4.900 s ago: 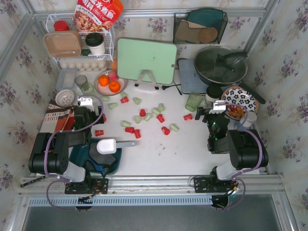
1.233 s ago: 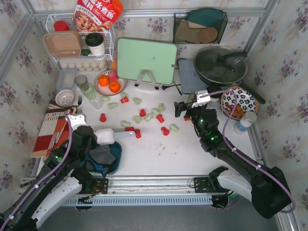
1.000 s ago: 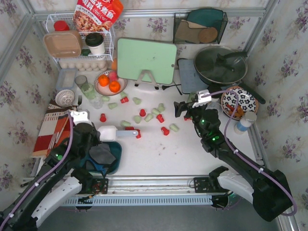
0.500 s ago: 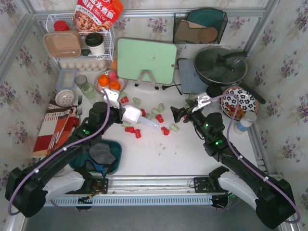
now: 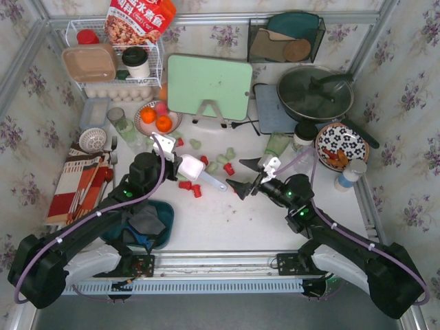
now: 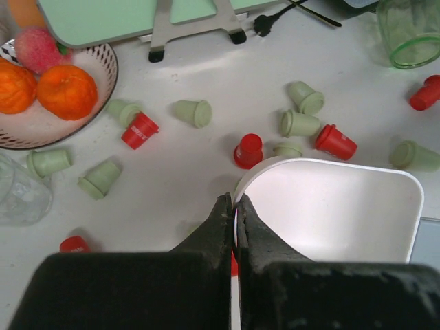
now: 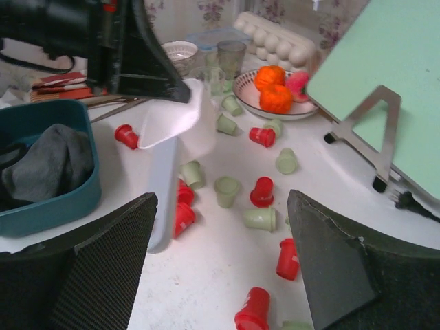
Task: Mix the coffee capsules in the storage basket
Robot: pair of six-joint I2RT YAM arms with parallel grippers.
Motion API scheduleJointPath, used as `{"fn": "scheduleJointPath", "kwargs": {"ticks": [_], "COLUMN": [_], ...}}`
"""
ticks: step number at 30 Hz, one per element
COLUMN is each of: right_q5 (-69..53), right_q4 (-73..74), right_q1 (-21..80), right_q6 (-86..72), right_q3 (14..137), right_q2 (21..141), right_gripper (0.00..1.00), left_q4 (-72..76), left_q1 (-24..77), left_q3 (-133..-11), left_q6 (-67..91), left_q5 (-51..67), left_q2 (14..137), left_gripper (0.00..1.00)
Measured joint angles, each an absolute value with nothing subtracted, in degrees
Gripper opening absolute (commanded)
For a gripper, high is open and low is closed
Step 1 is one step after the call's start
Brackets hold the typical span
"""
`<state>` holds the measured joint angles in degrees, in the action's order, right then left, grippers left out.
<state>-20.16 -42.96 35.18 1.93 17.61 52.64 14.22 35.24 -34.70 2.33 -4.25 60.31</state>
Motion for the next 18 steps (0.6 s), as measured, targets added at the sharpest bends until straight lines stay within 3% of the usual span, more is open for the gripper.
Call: {"fn": "scheduleJointPath", "kwargs": {"ticks": [7, 18], "right_q5": [-21.32, -12.19], "right_q4": [-43.7, -36.03], "right_q1": [39.83, 46.28], "right_q6": [6.63, 11.38], "right_q3": [18.2, 25.76], "right_q2": [54.68, 65.25], "right_gripper": [0.83, 0.74], "left_q4": [16.58, 19.79], "left_q1": [35.9, 37.82], "left_q3": [-34.06, -32.77], "left_q6": [0.8, -2.48], "left_q5": [-5.15, -4.12], "left_q2": [61.08, 60.05], "left_gripper": [0.0, 0.0]}}
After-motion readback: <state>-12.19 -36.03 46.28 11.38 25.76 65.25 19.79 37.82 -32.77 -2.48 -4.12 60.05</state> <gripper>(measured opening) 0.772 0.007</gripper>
